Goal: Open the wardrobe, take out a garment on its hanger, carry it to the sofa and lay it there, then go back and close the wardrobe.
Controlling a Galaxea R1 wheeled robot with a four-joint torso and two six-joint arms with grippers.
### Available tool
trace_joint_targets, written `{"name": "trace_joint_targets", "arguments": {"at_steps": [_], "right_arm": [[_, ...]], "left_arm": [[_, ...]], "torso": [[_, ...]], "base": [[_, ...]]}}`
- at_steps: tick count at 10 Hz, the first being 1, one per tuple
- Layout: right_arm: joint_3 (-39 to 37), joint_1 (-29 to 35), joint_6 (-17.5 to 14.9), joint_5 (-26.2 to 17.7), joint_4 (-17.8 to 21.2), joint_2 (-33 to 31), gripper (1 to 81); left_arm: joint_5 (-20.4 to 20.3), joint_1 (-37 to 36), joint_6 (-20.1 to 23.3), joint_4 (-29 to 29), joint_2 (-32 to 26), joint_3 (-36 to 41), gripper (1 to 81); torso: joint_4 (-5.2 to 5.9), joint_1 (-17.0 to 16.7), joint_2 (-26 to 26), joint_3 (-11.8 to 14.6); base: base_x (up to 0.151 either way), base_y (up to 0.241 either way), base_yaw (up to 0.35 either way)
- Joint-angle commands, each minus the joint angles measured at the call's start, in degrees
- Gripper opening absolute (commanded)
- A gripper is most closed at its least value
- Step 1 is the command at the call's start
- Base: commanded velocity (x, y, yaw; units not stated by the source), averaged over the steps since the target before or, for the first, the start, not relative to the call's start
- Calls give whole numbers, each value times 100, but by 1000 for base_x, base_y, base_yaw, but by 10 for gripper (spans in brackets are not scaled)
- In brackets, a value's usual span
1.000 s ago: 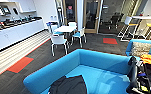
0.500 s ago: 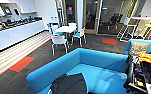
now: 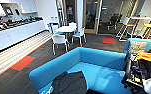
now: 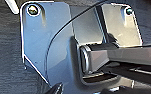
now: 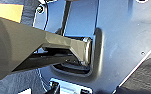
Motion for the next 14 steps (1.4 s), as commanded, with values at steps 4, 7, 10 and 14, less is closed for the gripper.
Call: {"name": "trace_joint_targets", "arguments": {"at_steps": [4,7,10,14], "right_arm": [[19,45,-10,-274,-41,36,811],[19,36,-10,-274,-41,27,811],[10,36,-10,-274,-41,27,811],[2,28,-2,-274,-33,27,811]], "left_arm": [[319,-156,31,27,1,17,811],[319,-156,31,27,1,25,811],[319,-156,40,19,9,25,811],[310,-156,22,-52,1,25,811]], "torso": [[0,7,2,0],[0,7,0,0],[0,7,-5,2],[-2,7,-2,2]], "base": [[-78,0,0],[-49,0,0],[0,0,0],[0,0,0]]}}
